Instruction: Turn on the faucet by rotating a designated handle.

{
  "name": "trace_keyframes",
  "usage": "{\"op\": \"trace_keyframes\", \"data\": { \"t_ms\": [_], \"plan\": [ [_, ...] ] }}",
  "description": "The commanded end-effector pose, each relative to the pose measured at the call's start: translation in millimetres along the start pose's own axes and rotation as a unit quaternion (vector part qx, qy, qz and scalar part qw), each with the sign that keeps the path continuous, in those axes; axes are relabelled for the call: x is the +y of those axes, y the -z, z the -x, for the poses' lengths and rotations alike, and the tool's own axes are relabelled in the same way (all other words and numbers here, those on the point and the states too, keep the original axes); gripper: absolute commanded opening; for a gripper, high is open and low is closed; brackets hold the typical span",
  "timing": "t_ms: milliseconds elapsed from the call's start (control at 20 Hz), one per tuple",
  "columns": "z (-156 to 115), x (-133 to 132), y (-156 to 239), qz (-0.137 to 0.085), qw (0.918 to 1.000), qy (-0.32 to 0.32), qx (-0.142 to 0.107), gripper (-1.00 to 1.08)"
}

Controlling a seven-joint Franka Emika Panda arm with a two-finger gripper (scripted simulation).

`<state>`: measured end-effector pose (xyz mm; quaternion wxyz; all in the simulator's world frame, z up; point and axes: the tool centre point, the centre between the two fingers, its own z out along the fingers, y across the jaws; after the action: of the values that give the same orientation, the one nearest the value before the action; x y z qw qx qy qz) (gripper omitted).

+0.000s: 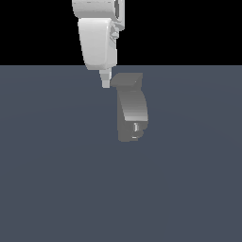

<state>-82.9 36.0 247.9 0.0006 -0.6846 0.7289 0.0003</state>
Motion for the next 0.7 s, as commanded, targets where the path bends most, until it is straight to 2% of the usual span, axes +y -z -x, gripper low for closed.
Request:
{"op": "trace_keyframes", "data": {
  "t_ms": [0,650],
  "plan": [
    [-20,0,0,0.000,1.0000,-0.007,0.000,-1.00],
    [-98,5,1,0.000,1.0000,-0.009,0.001,-1.00]
  ]
}}
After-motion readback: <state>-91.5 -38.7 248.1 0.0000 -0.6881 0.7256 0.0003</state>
